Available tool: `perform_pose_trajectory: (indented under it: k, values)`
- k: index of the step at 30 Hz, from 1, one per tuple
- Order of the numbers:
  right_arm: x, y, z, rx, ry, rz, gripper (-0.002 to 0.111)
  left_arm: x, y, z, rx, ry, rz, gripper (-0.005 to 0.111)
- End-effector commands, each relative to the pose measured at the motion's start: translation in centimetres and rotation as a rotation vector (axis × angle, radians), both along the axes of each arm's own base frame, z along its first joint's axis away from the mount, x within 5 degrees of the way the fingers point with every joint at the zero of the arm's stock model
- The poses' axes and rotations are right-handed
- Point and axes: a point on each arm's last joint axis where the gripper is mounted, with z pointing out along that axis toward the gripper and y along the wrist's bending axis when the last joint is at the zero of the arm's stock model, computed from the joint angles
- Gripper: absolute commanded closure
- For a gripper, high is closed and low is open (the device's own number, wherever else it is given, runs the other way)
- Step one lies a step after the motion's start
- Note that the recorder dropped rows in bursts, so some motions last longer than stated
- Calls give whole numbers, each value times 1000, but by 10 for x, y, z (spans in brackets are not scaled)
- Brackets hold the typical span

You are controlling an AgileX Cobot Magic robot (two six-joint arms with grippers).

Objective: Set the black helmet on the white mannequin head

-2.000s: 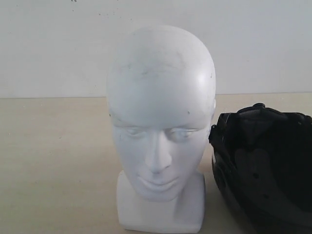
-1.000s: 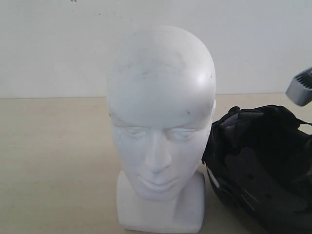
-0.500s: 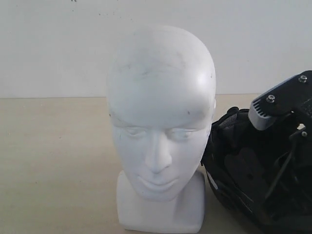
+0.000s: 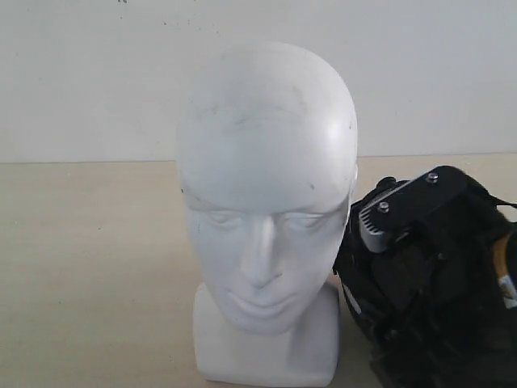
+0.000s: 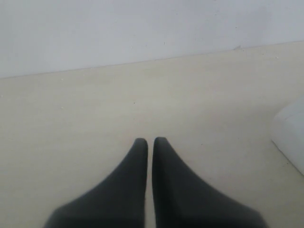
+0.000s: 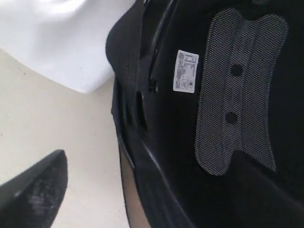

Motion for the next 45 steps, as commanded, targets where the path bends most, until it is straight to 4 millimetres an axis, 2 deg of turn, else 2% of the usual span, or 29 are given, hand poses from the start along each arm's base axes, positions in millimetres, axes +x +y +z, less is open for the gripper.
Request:
perform_pose_trajectory:
  k: [1,4,6,11,12,13,14,15,17,23,26,29,34,38,39,42,45]
  values:
    - [17,20,-19,52,-26,28,24,0,0,-1,-14,-5,4,102]
    - [27,26,-41,-2,8,12,27,0,0,-1,-14,-5,4,102]
    - [34,26,-55,-61,6,-26,36,0,0,-1,-14,-5,4,102]
    - [43,31,-60,-48,-54,-31,39,0,0,0,-14,-6,4,102]
    - [46,29,-58,-55,-86,-62,50,0,0,0,-14,-6,4,102]
    - [48,24,-57,-101,-115,-89,66,0,0,0,-14,-6,4,102]
    - [51,18,-55,-159,-153,-123,85,0,0,0,-14,-6,4,102]
    - [54,9,-52,-228,-202,-200,108,0,0,-1,-9,-5,4,102]
    - [56,-1,-48,-326,-245,-255,108,0,0,-1,-9,-5,4,102]
    - [55,-13,-39,-412,-296,-363,108,0,0,-1,-9,-5,4,102]
    - [51,-23,-21,-433,-363,-411,108,0,0,-1,-9,-5,4,102]
    - [43,-31,3,-356,-428,-430,108,0,0,-1,-9,-5,4,102]
    - [20,-46,52,-84,-571,-412,108,0,0,-1,-9,-5,4,102]
    - [2,-44,92,212,-718,-232,108,0,0,-1,-9,-5,4,102]
    - [-5,-43,108,303,-764,-185,108,0,0,-1,-9,-5,4,102]
    - [-16,-46,141,456,-841,-150,108,0,0,-1,-9,-5,4,102]
    - [-21,-49,165,510,-901,-141,108,0,0,-1,-9,-5,4,102]
